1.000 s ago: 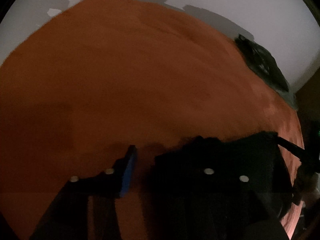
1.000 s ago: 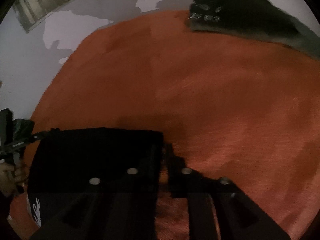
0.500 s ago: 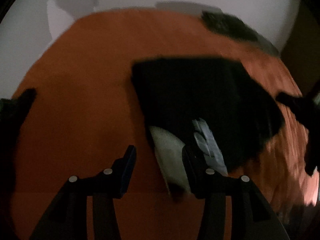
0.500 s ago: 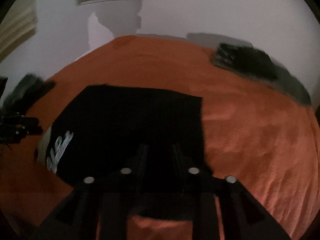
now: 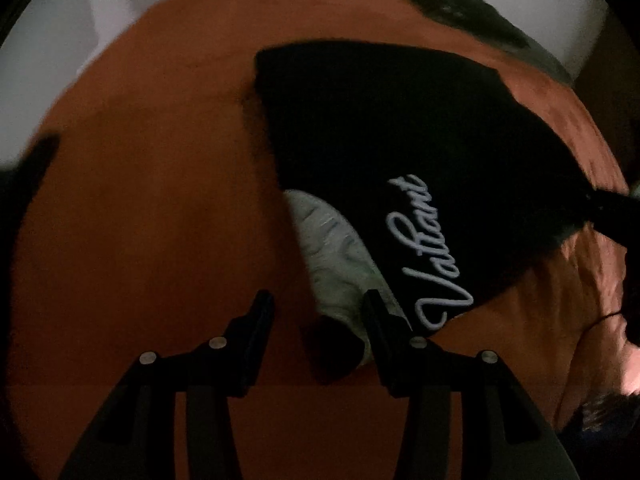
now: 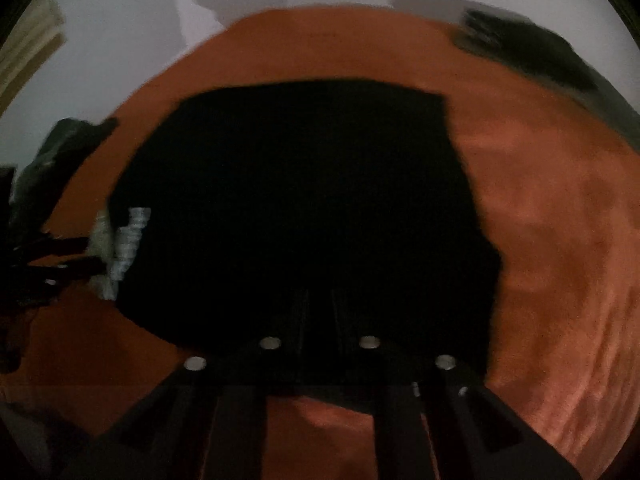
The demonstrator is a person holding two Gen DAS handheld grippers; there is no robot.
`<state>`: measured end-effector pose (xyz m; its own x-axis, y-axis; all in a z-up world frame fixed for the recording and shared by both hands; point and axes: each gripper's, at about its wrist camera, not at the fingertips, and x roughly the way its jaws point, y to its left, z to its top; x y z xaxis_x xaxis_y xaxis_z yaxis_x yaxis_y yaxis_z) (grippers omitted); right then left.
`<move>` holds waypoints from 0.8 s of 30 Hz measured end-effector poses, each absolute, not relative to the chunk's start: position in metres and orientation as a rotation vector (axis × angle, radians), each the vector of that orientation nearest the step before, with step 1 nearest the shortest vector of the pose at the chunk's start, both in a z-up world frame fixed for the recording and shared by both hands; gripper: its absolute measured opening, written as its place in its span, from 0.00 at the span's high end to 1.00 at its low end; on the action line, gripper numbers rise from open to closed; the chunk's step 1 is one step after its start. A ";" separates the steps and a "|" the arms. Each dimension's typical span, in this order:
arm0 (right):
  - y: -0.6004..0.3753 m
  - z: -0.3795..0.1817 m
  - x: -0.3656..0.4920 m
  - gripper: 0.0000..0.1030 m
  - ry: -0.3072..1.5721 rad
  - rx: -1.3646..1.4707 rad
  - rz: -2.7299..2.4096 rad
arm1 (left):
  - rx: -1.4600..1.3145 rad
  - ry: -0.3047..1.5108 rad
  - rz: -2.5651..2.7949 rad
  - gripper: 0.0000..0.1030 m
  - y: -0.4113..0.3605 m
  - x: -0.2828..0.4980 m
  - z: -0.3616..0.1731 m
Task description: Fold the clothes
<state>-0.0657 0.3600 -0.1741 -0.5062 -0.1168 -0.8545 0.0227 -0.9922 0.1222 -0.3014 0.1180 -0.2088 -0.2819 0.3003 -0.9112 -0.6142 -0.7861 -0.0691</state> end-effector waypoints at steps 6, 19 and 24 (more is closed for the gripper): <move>0.406 -0.180 -0.057 1.00 -0.226 1.590 -2.730 | -1.343 0.468 2.089 0.53 0.118 -0.294 -0.209; 0.375 -0.172 -0.037 1.00 -0.018 1.442 -2.487 | -1.213 0.437 2.183 0.53 0.116 -0.293 -0.177; 0.402 -0.188 -0.036 1.00 -0.139 1.573 -2.487 | -1.352 0.462 2.177 0.52 0.104 -0.296 -0.204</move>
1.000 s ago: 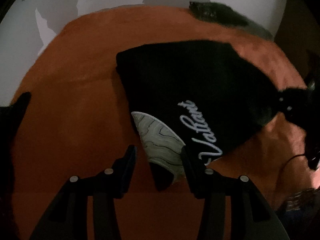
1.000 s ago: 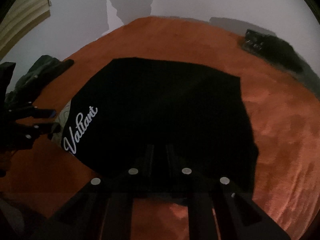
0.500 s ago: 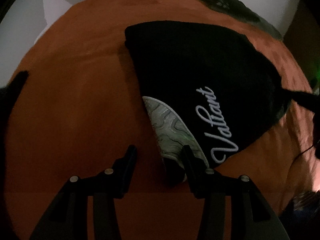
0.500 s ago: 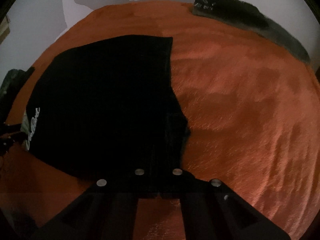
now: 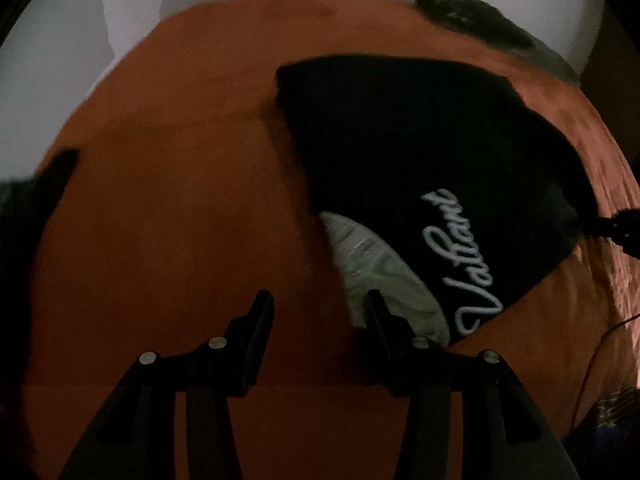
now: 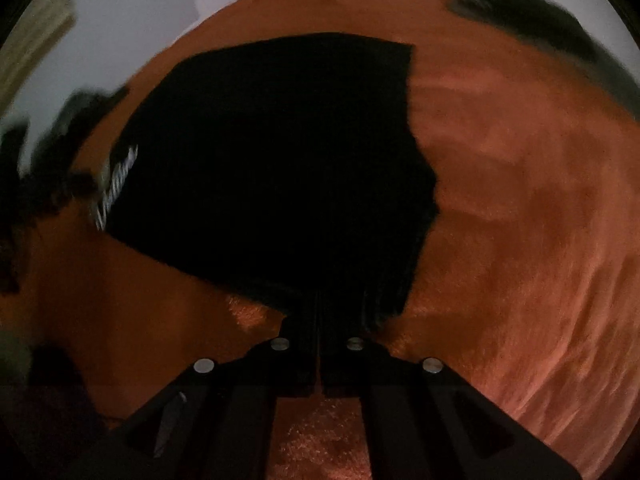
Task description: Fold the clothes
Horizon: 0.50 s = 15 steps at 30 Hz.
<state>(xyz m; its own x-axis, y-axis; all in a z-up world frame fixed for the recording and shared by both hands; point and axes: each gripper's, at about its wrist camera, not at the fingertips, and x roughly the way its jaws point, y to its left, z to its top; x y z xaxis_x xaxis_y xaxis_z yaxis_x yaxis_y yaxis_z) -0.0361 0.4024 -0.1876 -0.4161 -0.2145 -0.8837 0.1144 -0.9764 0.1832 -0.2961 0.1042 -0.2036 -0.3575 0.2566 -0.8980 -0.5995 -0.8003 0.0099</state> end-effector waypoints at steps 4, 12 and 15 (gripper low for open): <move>0.400 -0.186 -0.034 1.00 -0.093 1.599 -2.515 | -1.394 0.458 2.198 0.52 0.101 -0.302 -0.209; 0.385 -0.157 -0.031 1.00 0.079 1.576 -2.595 | -1.349 0.374 2.261 0.52 0.087 -0.298 -0.192; 0.377 -0.144 -0.035 1.00 0.036 1.486 -2.570 | -1.273 0.375 2.270 0.52 0.100 -0.296 -0.180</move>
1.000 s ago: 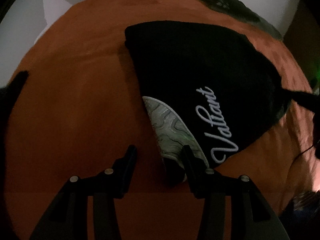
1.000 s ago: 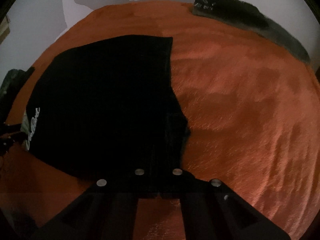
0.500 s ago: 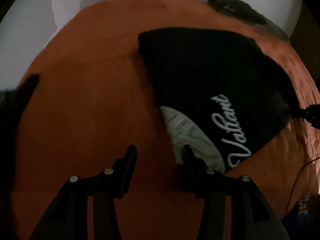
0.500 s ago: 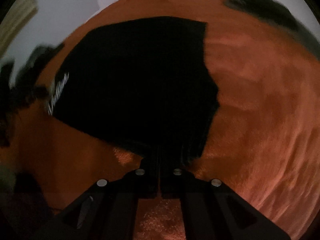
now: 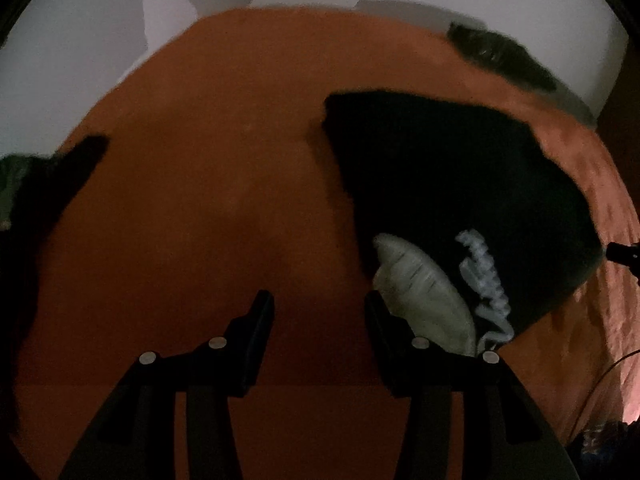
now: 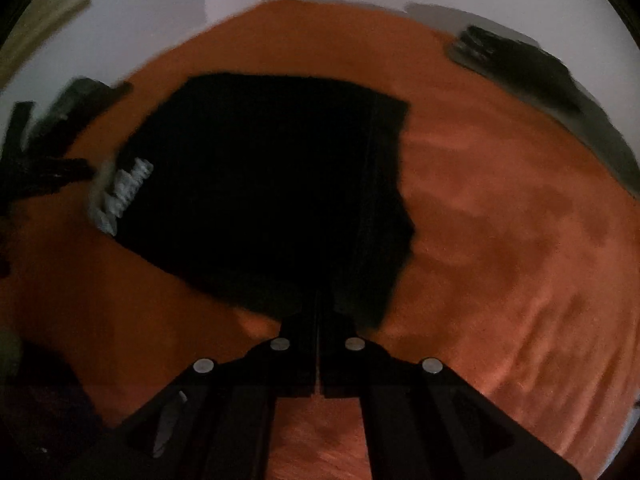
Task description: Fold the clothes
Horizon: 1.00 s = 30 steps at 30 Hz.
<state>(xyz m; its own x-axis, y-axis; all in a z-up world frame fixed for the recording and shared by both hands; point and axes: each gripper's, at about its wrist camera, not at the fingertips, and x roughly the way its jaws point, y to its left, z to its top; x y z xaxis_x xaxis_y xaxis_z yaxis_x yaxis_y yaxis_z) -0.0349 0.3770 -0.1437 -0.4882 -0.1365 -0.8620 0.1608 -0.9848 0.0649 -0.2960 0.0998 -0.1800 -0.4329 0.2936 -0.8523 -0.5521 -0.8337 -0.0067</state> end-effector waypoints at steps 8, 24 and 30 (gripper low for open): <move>0.376 -0.170 -0.052 1.00 -0.125 1.629 -2.526 | -1.333 0.422 2.213 0.52 0.139 -0.311 -0.203; 0.418 -0.186 -0.034 1.00 -0.261 1.637 -2.541 | -1.369 0.411 2.178 0.50 0.122 -0.306 -0.200; 0.432 -0.184 -0.032 1.00 -0.366 1.605 -2.545 | -1.370 0.413 2.189 0.41 0.119 -0.308 -0.200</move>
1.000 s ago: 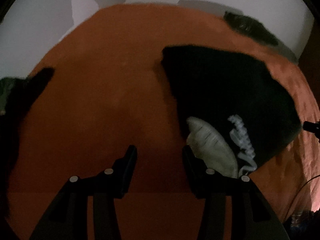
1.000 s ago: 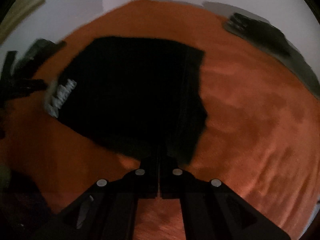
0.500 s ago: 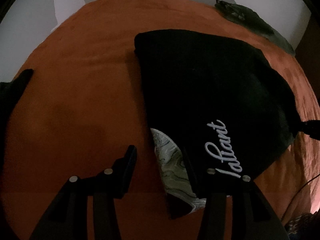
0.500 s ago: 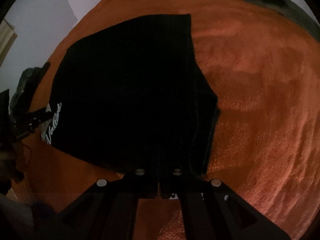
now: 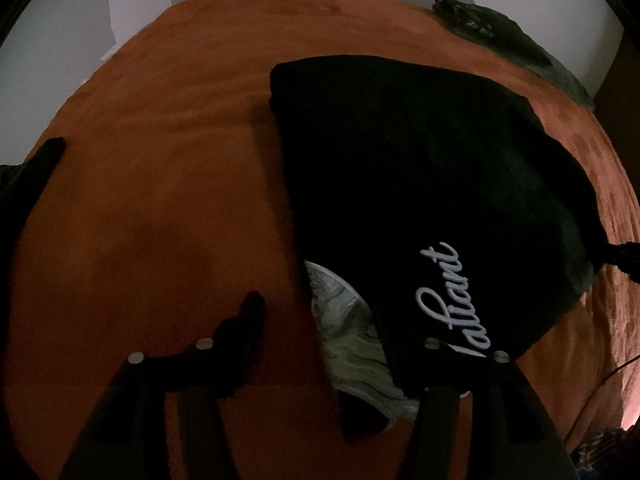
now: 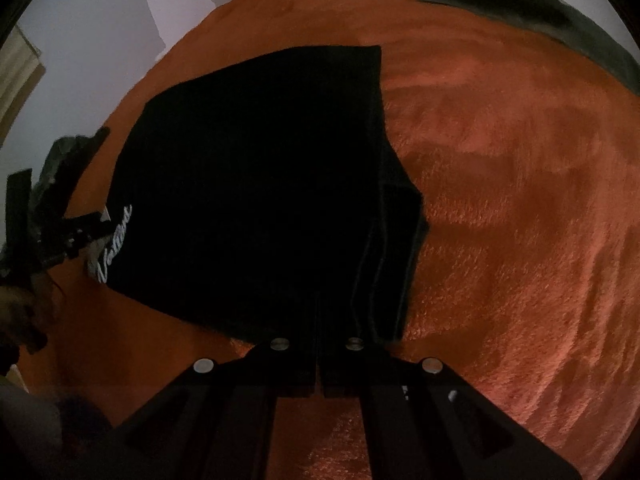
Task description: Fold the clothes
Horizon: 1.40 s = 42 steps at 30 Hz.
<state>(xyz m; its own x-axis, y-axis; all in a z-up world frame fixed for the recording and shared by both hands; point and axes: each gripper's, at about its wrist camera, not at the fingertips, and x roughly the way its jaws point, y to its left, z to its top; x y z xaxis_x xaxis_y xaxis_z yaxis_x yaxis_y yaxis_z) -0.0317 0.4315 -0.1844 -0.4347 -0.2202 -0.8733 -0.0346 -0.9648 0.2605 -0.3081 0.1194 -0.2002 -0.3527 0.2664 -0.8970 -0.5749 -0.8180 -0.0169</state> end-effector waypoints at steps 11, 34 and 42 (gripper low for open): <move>0.432 -0.156 -0.028 1.00 -0.354 1.521 -2.625 | -1.287 0.457 2.244 0.41 0.125 -0.306 -0.166; 0.435 -0.176 -0.210 1.00 -0.452 1.538 -2.827 | -1.172 0.445 2.321 0.39 0.212 -0.424 -0.191; 0.426 -0.163 -0.210 1.00 -0.430 1.625 -2.847 | -1.238 0.471 2.376 0.36 0.221 -0.418 -0.177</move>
<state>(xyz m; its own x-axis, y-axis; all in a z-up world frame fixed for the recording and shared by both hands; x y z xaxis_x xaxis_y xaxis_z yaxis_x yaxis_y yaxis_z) -0.2099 0.4257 -0.1626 -0.5068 0.0139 -0.8619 -0.2680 -0.9528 0.1423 -0.4176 0.2212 -0.1768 -0.5164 0.2062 -0.8311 -0.5077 -0.8553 0.1033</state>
